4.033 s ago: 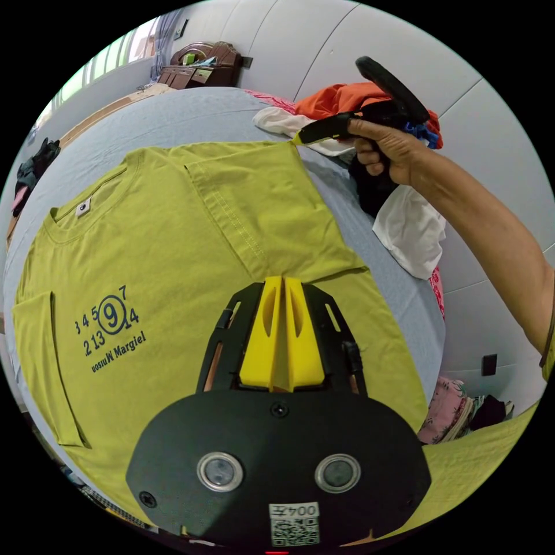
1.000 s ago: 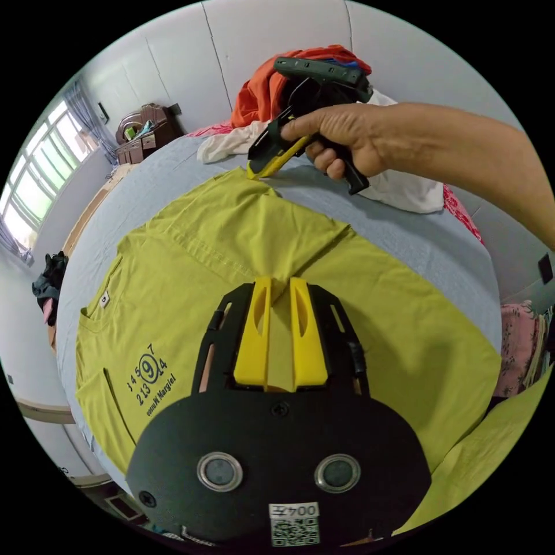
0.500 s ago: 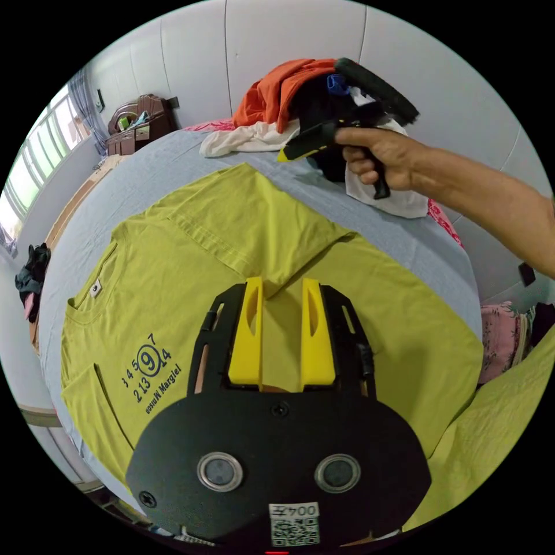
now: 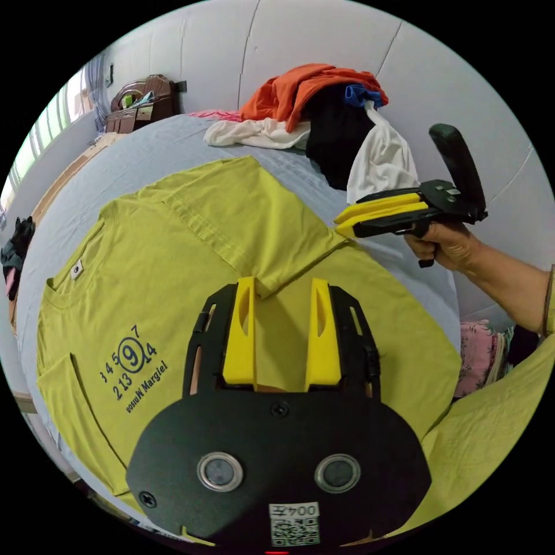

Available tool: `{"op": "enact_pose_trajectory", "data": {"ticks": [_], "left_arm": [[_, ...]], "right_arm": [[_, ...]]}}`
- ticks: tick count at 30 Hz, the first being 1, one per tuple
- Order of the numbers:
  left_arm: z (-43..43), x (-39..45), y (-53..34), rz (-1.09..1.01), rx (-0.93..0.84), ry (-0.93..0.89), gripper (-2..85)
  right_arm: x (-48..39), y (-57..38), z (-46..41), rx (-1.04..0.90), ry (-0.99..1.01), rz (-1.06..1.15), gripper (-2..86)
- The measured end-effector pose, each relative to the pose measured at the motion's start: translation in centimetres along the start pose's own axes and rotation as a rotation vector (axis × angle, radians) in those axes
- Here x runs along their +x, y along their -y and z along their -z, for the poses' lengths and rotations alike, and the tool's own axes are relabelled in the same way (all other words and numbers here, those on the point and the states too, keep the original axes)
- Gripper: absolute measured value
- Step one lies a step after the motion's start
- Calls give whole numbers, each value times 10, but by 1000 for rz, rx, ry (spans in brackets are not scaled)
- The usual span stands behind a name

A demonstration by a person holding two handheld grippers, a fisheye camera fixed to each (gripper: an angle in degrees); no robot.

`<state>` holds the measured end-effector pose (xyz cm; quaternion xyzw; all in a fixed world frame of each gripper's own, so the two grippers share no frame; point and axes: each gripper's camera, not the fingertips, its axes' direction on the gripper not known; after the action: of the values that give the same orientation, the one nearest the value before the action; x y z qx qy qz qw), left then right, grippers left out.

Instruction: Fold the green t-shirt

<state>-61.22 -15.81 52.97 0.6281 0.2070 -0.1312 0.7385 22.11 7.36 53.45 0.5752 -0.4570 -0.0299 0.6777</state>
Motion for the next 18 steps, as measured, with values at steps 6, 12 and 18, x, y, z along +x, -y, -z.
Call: {"op": "enact_pose_trajectory", "data": {"ticks": [6, 12, 18], "left_arm": [[77, 22, -3, 66, -62, -25, 138], [162, 61, -88, 260, -229, 13, 136], [187, 96, -127, 405, -354, 91, 108]], "right_arm": [[-90, -19, 23, -102, 75, 76, 35], [-165, -91, 7, -344, 132, 9, -2], [-204, -121, -21, -461, 86, -22, -7]]}}
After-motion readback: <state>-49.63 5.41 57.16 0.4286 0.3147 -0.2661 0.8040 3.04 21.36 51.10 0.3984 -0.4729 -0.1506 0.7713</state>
